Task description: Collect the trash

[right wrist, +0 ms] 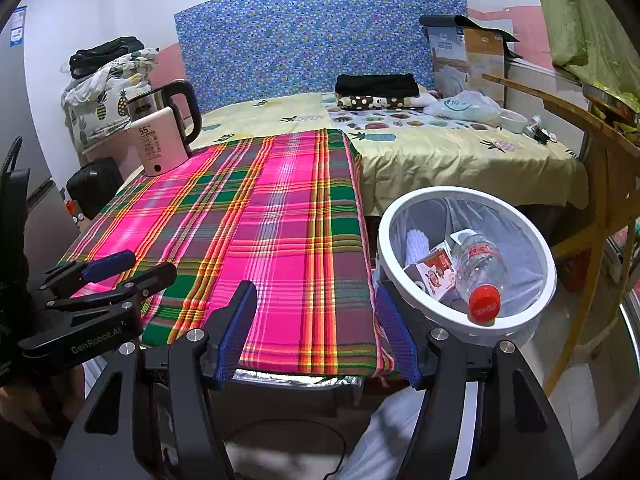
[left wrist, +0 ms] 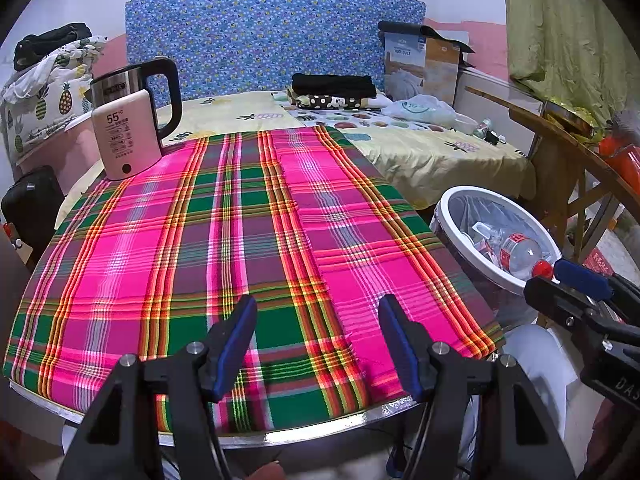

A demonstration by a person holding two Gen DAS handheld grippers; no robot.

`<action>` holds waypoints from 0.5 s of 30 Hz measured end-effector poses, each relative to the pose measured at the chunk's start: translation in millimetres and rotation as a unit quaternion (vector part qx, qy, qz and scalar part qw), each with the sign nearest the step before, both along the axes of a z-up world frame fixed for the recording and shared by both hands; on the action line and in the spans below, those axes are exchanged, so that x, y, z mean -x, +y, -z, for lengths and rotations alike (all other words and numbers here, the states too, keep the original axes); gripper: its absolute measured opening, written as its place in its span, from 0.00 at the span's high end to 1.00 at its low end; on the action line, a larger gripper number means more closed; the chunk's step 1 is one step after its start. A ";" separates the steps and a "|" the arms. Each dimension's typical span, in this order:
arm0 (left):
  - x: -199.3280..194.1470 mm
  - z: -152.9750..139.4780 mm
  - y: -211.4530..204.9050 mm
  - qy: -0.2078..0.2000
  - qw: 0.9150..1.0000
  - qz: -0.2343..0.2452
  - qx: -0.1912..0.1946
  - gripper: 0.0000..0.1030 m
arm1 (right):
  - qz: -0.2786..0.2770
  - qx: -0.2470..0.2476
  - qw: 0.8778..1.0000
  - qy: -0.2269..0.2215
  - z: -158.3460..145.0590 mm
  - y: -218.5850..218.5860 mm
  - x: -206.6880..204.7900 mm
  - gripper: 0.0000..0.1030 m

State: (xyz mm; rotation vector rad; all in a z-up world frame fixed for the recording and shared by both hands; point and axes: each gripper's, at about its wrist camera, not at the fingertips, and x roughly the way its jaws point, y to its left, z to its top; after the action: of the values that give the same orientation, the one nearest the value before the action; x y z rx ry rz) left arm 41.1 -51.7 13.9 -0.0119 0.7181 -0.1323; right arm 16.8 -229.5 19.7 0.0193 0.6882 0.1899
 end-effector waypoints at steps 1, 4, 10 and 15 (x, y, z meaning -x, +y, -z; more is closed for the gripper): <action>0.0 0.1 0.1 0.000 1.000 0.000 0.001 0.37 | 0.000 0.000 1.000 0.000 0.1 0.0 0.0 0.38; 0.5 -0.2 0.1 0.000 1.000 -0.001 0.000 0.37 | 0.000 0.000 1.000 0.000 0.1 0.0 0.0 0.38; 1.4 -0.9 1.0 0.000 1.000 -0.001 0.000 0.37 | 0.000 0.000 1.000 0.001 0.4 0.8 0.7 0.38; 1.3 -0.4 1.4 0.003 1.000 -0.002 0.004 0.37 | 0.000 0.000 1.000 0.001 0.4 0.8 0.5 0.38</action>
State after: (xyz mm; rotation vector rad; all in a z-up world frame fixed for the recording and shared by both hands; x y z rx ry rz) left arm 39.8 -50.2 14.3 -0.0205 0.7230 -0.1311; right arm 16.2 -228.6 19.3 0.0207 0.6910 0.1892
